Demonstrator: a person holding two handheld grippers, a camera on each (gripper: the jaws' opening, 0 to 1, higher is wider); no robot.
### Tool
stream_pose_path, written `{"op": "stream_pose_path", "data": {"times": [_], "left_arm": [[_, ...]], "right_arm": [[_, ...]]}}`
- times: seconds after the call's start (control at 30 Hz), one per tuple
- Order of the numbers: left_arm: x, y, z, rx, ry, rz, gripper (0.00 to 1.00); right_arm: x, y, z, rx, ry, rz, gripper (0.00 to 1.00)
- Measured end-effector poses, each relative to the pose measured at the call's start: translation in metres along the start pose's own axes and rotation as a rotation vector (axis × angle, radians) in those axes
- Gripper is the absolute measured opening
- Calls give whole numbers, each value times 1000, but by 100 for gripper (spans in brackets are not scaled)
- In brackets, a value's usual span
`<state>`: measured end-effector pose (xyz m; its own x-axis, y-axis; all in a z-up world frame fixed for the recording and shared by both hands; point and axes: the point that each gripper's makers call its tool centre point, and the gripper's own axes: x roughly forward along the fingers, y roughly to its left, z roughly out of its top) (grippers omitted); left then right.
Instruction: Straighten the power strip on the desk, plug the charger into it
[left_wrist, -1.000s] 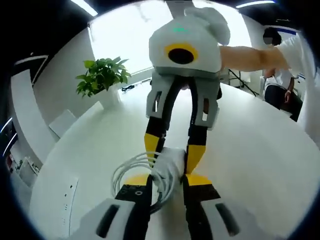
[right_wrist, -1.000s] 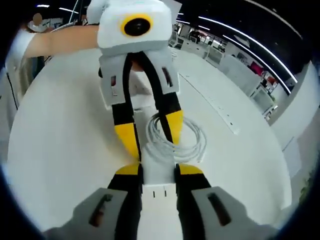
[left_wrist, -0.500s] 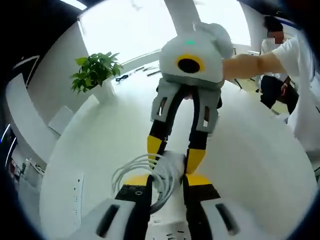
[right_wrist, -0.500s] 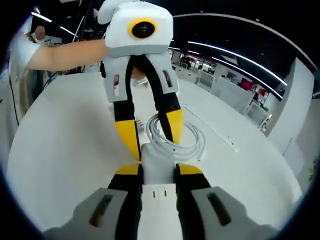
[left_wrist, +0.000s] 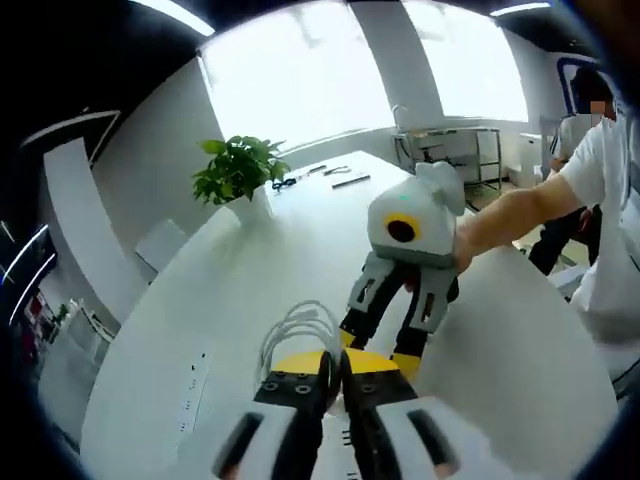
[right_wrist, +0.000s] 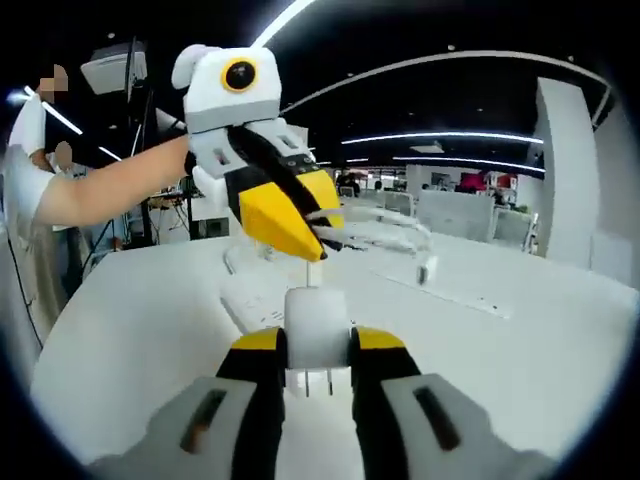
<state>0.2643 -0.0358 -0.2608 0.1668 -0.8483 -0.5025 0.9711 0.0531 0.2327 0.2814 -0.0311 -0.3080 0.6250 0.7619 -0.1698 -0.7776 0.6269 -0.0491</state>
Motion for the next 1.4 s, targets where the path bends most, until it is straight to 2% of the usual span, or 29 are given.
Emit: {"op": "stream_pose_path", "data": {"times": [0.07,0.17,0.23,0.3,0.33,0.4,0.47,0.53,0.63,0.7,0.73,0.8,0.83,0.9,0.93,1.0,1.07,1.13,1.27,1.4], "left_arm": [[-7,4,5,-10,-34,23,8],[-13,0,15,-42,-108,16,10],[-18,8,20,-51,-160,27,17],[-24,5,29,-86,-246,29,29],[-28,9,35,-105,-284,33,34],[-37,14,42,-135,-357,44,42],[-48,22,43,-156,-405,71,41],[-57,28,36,-185,-441,95,40],[-59,36,11,-238,-425,112,38],[-57,39,-9,-256,-380,119,36],[-55,39,-22,-246,-332,127,34],[-45,30,-45,-161,-219,121,32],[-39,25,-55,-114,-167,104,33],[-29,8,-69,-106,-99,43,43],[-25,-2,-74,-118,-85,0,47],[-16,-8,-84,-78,-48,-15,56],[-11,-10,-81,-74,-78,-29,60],[-9,-10,-76,-72,-96,-32,60],[-4,-7,-79,-34,-84,-10,58],[-25,-4,-79,-117,-141,23,59]], "right_arm": [[0,4,7,57,-32,20,24],[0,5,14,78,-62,20,24],[1,6,14,96,-69,21,24],[4,6,11,131,-75,23,24],[4,6,10,173,-83,25,24],[6,5,6,198,-88,27,23],[7,5,1,250,-82,31,23],[8,5,-6,235,-55,17,23],[7,10,-5,203,-60,11,23],[9,14,-5,147,-44,13,23],[10,16,-6,117,-34,8,23],[11,21,-9,60,-8,21,23],[11,21,-9,60,-7,20,23],[12,22,-9,32,4,25,23],[12,23,-10,24,6,28,24],[13,23,-10,14,15,33,24],[13,21,-9,12,15,39,24],[13,22,-10,-7,20,48,24],[12,22,-11,-9,17,55,24],[12,21,-12,-6,15,54,24]]}}
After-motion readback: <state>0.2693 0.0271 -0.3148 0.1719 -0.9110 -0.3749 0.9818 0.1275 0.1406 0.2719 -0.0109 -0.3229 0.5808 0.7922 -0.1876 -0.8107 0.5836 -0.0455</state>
